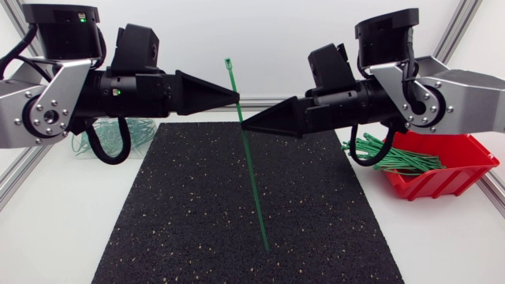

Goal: Take a green cable tie from the red box, thread the tail through the head to close it, then place it in the transparent bin on the left.

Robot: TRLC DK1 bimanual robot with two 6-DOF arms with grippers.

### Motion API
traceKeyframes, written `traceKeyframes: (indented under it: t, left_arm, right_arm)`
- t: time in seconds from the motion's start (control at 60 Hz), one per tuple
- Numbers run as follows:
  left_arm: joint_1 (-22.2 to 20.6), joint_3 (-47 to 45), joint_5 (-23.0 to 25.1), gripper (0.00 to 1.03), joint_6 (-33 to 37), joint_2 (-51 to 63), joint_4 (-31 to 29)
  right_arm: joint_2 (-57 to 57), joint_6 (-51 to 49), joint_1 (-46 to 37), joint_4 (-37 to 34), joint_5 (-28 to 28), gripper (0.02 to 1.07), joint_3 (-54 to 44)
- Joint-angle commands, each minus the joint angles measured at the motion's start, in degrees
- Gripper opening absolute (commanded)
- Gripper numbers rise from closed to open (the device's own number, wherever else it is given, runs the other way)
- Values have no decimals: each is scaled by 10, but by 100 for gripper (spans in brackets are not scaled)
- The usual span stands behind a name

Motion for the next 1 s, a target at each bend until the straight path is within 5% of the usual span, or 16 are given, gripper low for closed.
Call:
traceKeyframes:
  t: [0.0,0.183,0.683,0.983]
  left_arm:
    - [-5,8,8,4,9,10,0]
    - [-8,6,8,4,9,12,0]
    - [-16,-13,5,4,9,8,1]
    - [-20,-16,3,4,9,4,1]
  right_arm:
    - [-4,-9,4,7,0,43,8]
    - [-15,-6,4,13,-1,30,4]
    - [-47,24,23,57,-2,24,-22]
    - [-47,23,29,61,-2,8,-25]
